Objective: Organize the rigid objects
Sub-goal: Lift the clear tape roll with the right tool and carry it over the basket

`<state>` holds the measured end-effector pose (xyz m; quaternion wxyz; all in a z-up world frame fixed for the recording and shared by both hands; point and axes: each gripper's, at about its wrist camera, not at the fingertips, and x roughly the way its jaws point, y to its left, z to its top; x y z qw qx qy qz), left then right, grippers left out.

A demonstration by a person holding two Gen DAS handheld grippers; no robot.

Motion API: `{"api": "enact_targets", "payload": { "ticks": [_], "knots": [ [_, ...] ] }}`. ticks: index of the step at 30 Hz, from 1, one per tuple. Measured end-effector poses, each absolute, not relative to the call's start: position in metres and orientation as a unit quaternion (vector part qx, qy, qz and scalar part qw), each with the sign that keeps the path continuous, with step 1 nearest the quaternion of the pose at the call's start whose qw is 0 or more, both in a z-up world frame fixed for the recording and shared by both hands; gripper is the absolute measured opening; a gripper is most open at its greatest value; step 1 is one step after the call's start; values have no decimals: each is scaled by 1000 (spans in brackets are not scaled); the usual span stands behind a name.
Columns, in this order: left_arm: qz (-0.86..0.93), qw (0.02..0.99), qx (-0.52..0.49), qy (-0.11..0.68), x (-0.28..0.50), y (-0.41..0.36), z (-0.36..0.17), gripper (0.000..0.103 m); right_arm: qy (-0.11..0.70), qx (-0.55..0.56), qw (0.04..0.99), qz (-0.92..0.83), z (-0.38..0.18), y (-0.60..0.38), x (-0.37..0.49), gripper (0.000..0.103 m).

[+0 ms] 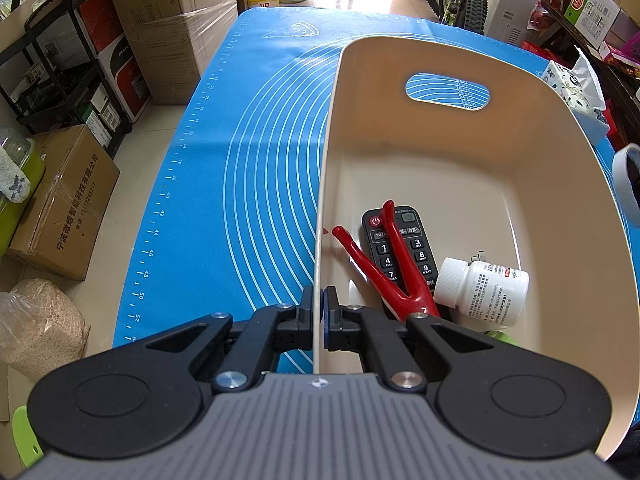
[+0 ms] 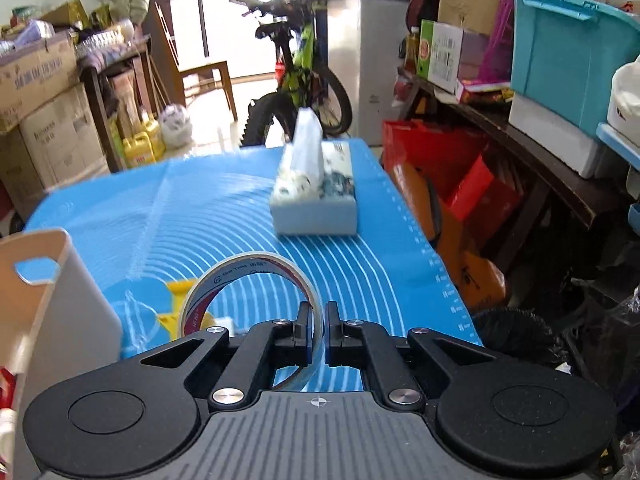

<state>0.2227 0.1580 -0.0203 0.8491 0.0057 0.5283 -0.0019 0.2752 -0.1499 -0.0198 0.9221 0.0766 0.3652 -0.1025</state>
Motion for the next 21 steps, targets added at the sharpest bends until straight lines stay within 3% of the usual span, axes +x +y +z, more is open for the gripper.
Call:
{"api": "enact_targets", "payload": {
  "ticks": [12,21],
  "knots": [
    [-2,849,6,528,222,158,-20,5,321,80,944,8,24,-87,260,17],
    [-2,849,7,528,222,158,-20,5,340,33,933,113,19,-14,250,17]
  ]
}}
